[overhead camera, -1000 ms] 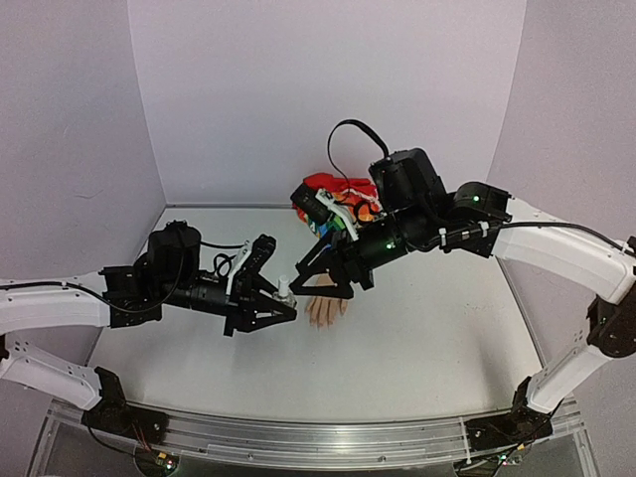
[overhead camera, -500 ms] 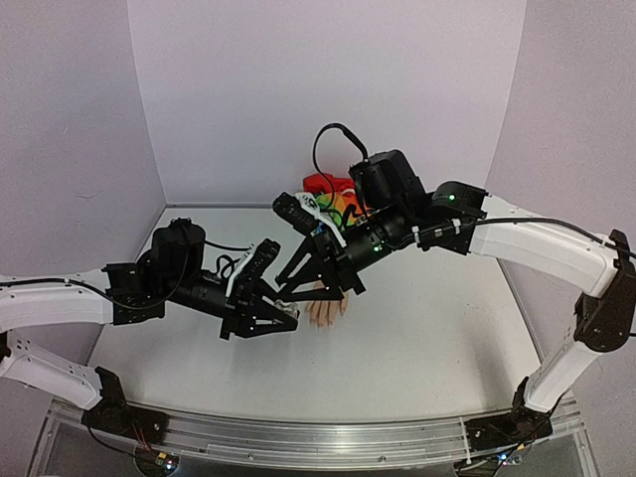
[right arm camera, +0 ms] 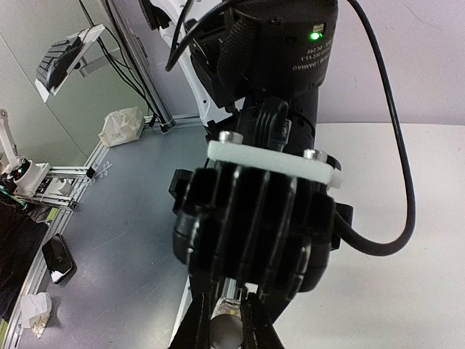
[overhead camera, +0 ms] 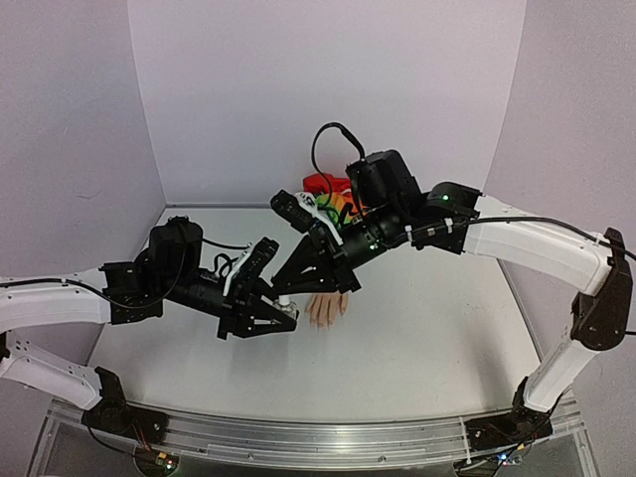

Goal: Paint the nails

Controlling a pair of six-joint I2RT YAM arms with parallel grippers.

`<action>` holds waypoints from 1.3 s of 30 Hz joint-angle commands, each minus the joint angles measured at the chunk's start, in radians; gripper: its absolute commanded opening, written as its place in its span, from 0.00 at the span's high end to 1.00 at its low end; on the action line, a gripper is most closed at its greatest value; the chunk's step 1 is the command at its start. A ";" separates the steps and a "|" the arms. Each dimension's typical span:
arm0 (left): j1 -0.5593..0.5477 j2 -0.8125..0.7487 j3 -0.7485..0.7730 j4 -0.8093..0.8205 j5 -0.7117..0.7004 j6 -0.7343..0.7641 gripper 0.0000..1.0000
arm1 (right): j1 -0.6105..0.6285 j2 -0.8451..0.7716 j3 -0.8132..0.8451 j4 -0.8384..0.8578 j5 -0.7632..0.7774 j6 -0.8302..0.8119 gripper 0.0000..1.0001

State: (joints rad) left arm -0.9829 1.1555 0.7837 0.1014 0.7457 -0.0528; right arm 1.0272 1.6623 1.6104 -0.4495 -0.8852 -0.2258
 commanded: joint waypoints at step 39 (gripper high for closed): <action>0.007 -0.013 0.013 0.202 -0.932 0.030 1.00 | 0.203 0.227 0.222 -0.088 1.193 0.764 0.81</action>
State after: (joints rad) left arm -0.9874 1.1611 0.7140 0.1378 -0.1349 -0.0122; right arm 1.2168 1.8794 1.7855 -0.3793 0.2852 0.5048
